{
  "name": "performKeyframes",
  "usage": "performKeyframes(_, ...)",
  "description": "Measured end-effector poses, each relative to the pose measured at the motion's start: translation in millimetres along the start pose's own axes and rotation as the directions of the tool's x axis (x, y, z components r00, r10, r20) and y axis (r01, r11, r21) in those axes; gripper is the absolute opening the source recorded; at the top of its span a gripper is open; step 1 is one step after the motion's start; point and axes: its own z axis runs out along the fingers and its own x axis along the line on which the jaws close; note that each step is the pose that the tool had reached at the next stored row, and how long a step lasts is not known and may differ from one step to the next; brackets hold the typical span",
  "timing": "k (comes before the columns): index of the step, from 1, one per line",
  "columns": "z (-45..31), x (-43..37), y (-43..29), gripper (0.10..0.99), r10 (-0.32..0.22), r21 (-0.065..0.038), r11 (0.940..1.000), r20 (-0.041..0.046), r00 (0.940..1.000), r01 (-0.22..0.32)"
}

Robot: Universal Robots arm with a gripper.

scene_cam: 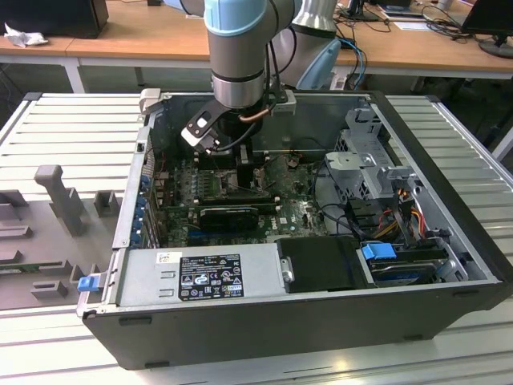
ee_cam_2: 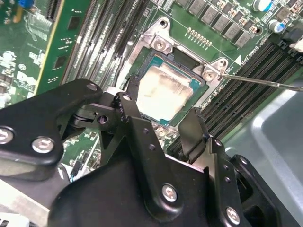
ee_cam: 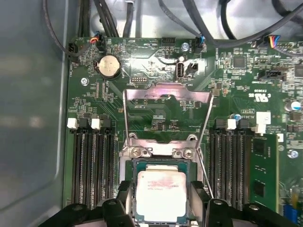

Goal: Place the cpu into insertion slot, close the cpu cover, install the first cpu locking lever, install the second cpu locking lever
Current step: 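Place the cpu into insertion slot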

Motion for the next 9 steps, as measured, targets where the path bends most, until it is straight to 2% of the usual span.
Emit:
performKeyframes(1, -0.4, -0.1, 0.0, 0.592, -0.001, 0.0, 1.0, 0.0068, 1.0, 0.001)
performKeyframes(2, -0.5, -0.9, 0.0, 0.525, -0.001, 0.0, 1.0, 0.0138, 0.9999, 0.001)
performKeyframes(3, -0.6, -1.5, 0.0, 0.463, -0.002, 0.0, 1.0, 0.0172, 0.9999, 0.002)
performKeyframes(5, -0.9, -2.3, 0.0, 0.341, -0.002, 0.001, 1.0, 0.0225, 0.9997, 0.002)
performKeyframes(8, -4.7, -2.3, 0.4, 0.161, -0.002, 0.001, 1.0, 0.0256, 0.9997, 0.002)
performKeyframes(9, -5.6, -2.3, 0.4, 0.161, -0.002, 0.001, 1.0, 0.0258, 0.9997, 0.002)
